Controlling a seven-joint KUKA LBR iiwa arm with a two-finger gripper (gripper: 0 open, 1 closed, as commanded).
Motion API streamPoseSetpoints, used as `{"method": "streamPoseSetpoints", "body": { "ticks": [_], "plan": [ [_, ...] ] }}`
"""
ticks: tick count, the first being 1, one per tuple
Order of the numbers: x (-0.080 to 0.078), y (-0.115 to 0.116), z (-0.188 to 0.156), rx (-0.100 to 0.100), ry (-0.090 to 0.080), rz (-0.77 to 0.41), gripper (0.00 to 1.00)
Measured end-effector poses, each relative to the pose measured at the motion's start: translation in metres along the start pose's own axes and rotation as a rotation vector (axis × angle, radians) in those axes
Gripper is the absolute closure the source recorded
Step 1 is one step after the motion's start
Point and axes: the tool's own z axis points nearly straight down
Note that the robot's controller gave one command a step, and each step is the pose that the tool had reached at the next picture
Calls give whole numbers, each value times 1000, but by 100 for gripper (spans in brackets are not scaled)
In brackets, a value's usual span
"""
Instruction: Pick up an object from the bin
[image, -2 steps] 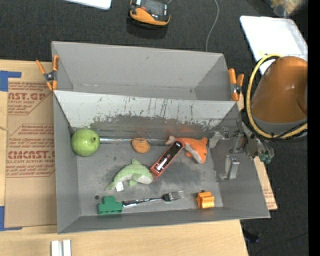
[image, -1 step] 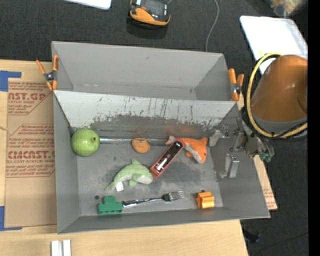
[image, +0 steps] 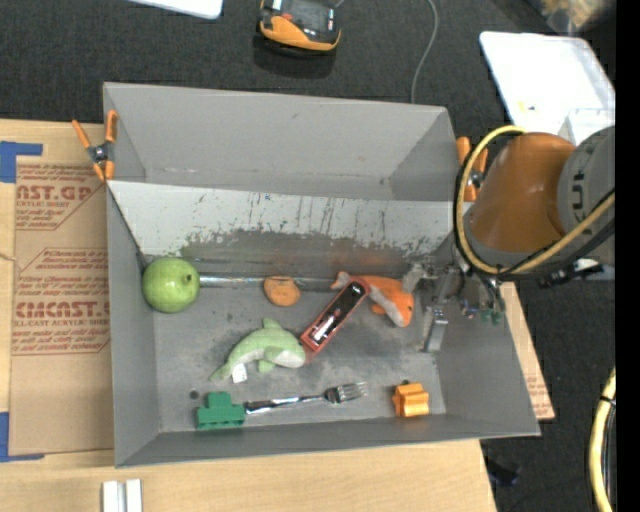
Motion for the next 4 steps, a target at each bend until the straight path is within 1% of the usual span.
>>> {"method": "streamPoseSetpoints", "body": {
  "ticks": [1, 2, 3, 4],
  "plan": [
    [-26, 2, -6, 1, -6, -28, 0],
    [-26, 13, 10, 0, 1, 298, 0],
    [-26, 23, 83, -1, -18, 437, 0],
    [-14, 51, 78, -5, -24, 611, 100]
  ]
}}
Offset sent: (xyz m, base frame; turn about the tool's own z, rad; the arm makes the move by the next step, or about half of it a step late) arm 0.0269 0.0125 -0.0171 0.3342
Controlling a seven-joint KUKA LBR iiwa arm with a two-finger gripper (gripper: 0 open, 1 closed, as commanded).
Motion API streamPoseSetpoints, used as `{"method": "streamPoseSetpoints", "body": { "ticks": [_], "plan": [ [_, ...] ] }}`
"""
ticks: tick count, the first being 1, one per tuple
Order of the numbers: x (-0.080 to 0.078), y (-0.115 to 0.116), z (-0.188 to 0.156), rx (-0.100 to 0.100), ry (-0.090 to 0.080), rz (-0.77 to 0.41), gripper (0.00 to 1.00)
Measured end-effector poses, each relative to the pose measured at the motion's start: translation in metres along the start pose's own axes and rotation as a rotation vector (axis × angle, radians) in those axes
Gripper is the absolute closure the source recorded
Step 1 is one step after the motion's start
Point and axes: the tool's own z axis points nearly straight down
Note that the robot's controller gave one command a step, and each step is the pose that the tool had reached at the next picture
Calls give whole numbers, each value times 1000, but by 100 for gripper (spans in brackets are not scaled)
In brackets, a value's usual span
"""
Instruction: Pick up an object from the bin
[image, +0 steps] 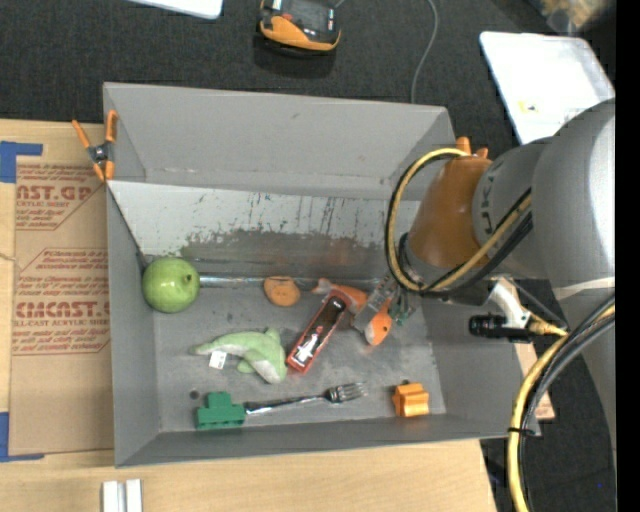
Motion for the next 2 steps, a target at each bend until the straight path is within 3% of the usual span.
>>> {"method": "streamPoseSetpoints", "body": {
  "ticks": [2],
  "plan": [
    [0, 0, -18, 1, 2, -1, 100]
  ]
}}
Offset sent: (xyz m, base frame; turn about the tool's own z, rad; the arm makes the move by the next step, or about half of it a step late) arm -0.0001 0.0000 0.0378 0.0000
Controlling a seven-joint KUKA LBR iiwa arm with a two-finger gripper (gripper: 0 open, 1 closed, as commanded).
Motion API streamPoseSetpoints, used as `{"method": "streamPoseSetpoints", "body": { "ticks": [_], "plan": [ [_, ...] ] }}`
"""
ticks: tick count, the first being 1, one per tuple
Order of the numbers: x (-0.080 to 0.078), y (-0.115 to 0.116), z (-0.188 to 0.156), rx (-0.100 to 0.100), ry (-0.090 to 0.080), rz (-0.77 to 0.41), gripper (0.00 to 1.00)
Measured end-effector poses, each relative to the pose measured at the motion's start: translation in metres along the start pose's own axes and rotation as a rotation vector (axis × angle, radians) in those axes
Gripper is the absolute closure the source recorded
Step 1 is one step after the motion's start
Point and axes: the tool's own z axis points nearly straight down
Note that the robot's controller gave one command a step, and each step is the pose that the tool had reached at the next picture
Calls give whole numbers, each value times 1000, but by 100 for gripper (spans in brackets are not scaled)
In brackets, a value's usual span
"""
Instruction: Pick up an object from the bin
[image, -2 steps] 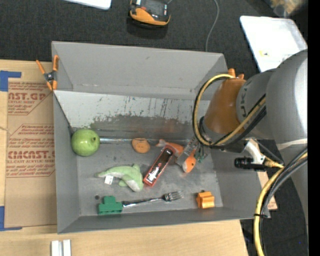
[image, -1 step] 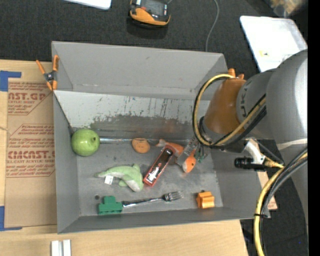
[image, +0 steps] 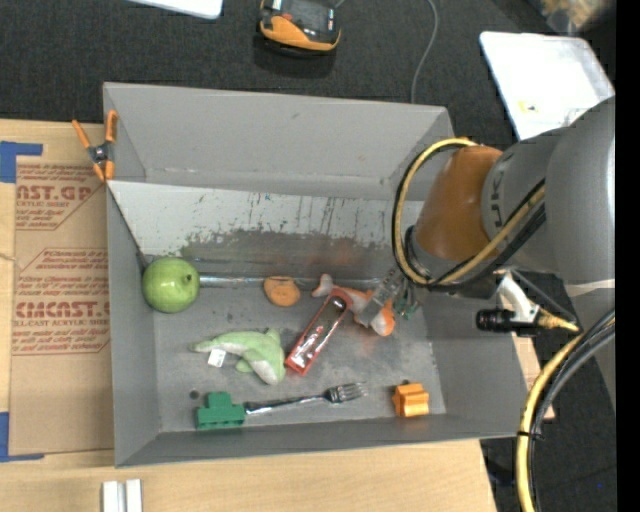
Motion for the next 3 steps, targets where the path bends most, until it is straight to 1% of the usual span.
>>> {"method": "streamPoseSetpoints", "body": {
  "ticks": [1, 2, 3],
  "plan": [
    [1, 0, -46, 4, 7, 0, 100],
    [-1, 1, -89, 1, 2, -1, 100],
    [-3, 2, -129, 1, 2, -1, 100]
  ]
}}
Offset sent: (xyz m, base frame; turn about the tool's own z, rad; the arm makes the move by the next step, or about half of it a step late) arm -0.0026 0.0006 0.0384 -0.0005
